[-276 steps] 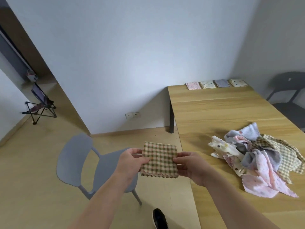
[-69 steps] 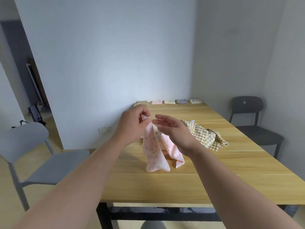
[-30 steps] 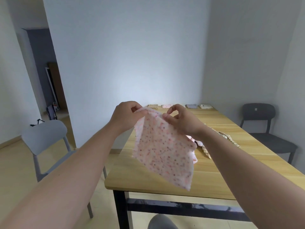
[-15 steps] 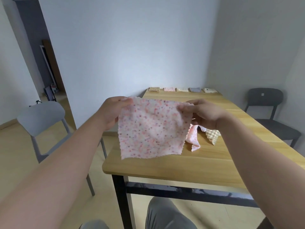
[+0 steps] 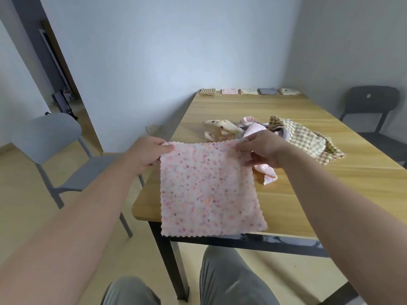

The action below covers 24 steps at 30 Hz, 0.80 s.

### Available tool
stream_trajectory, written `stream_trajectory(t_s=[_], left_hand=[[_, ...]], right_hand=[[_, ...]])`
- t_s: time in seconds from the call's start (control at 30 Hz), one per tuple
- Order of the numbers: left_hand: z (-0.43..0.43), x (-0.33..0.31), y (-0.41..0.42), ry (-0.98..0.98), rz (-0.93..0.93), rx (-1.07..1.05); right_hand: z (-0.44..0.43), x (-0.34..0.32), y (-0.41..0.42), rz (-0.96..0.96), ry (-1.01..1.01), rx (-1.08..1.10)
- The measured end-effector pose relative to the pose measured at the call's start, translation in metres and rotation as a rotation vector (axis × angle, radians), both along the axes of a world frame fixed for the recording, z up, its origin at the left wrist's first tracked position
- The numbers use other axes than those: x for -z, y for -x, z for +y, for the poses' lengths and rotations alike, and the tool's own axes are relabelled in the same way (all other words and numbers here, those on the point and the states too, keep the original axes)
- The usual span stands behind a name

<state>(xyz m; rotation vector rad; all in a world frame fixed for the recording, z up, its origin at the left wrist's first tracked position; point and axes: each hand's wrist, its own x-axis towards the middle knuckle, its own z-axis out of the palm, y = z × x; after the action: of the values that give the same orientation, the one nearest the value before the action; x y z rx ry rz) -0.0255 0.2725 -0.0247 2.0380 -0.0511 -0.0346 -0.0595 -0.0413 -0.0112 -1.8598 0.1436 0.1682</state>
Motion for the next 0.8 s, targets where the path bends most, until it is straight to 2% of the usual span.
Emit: stream_trajectory(t_s=[0.07, 0.13, 0.33, 0.5, 0.8], left_hand=[[0.0, 0.008, -0.004, -0.103, -0.062, -0.027], [-0.002, 0.014, -0.009, -0.123, -0.106, -0.072], [-0.012, 0.024, -0.01, 0.072, -0.082, -0.097], [-0.011, 0.041, -0.003, 0.047, -0.163, -0.064], [-0.005, 0.048, 0.015, 0.025, -0.201, -0.025]], right_hand=[[0.005, 0.011, -0.006, -0.041, 0.027, 0.032], [0.009, 0.019, -0.01, -0.095, 0.078, 0.04], [0.01, 0.037, -0.012, -0.227, 0.215, 0.069], [0.006, 0.05, 0.002, -0.356, 0.418, 0.11], [0.005, 0.054, 0.02, -0.346, 0.431, 0.146]])
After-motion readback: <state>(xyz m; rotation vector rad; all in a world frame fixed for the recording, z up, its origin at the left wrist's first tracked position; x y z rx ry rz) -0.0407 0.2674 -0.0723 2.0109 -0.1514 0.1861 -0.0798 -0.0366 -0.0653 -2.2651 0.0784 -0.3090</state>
